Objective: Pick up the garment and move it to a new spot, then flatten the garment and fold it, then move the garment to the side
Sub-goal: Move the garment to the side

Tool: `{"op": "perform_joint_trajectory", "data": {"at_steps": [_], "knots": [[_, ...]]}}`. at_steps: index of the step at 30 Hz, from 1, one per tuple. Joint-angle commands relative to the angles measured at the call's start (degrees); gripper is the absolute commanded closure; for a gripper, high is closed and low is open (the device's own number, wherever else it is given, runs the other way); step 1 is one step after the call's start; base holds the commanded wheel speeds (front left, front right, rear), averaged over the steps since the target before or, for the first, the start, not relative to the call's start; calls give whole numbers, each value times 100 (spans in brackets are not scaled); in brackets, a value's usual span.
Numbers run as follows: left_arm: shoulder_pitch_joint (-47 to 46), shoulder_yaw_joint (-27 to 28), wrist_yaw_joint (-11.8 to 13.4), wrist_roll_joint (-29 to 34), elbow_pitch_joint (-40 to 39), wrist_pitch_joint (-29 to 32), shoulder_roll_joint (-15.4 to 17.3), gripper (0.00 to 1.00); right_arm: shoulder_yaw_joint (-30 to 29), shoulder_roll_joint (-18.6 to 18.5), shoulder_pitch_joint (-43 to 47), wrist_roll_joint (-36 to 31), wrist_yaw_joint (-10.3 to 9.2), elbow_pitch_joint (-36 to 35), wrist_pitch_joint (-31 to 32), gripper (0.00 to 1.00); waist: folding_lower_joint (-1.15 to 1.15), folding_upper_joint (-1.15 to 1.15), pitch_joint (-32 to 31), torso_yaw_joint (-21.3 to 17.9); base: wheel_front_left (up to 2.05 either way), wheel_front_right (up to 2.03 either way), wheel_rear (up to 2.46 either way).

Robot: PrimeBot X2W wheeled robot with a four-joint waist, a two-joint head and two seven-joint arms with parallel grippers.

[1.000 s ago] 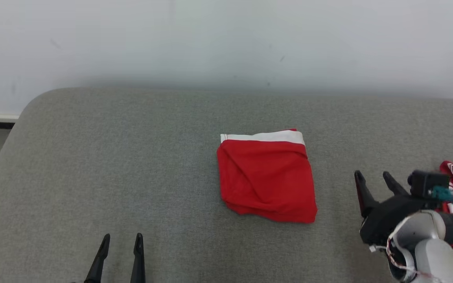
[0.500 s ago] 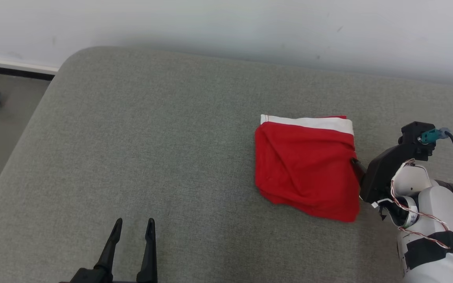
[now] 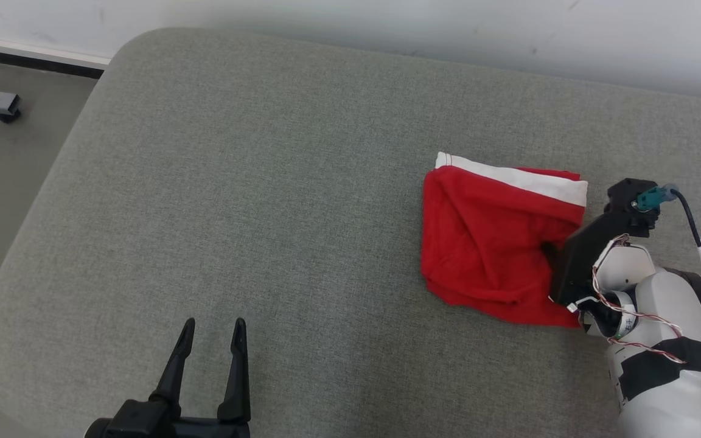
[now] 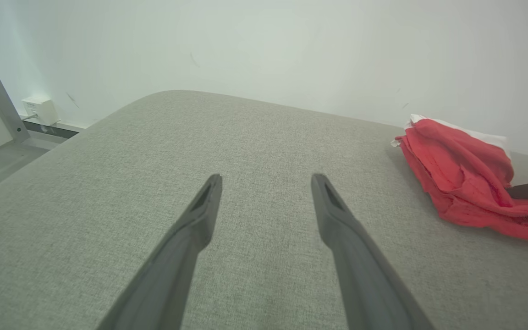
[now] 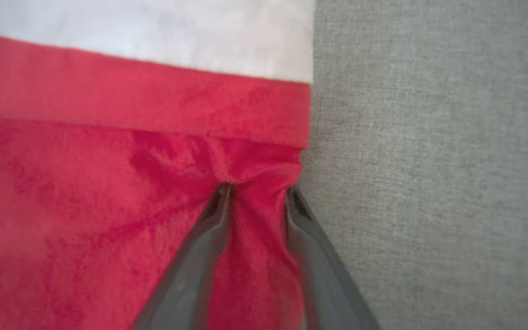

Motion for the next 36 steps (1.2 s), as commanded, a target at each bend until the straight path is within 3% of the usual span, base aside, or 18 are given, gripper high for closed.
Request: {"op": "perform_joint_trajectory", "data": {"at_steps": [1, 6, 11, 17, 24, 30, 36], "knots": [[-27, 16, 34, -24, -38, -15, 2, 0, 124, 153, 262, -5, 15, 279, 122, 100, 0, 0, -10, -55, 0, 0, 0], [-55, 36, 44, -12, -104, -15, 1, 0, 261, 107, 195, -238, 9, 59, 124, 100, 0, 0, -19, -185, 0, 0, 0], [-81, 126, 70, 4, -220, -15, 1, 0, 840, 21, 45, -355, 9, -361, 332, 100, 0, 0, -7, -499, 0, 0, 0], [-73, 258, 18, 62, -298, -15, 1, 0, 2022, -509, -149, -35, 9, -1062, 646, 100, 0, 0, -22, -1151, 0, 0, 0], [-176, 303, -15, 99, -343, -15, 3, 0, 2791, -1142, -298, 562, 9, -1930, 963, 100, 0, 0, 15, -1965, 0, 0, 0], [-323, 324, -106, 221, -392, -15, 4, 0, 3061, -1748, -415, 876, 9, -2492, 1062, 100, 0, 0, 192, -2528, 0, 0, 0], [-465, 450, -207, 409, -420, -15, 7, 0, 2762, -2169, -391, 947, 9, -2747, 1009, 100, 0, 0, 393, -2899, 0, 0, 0]]}}
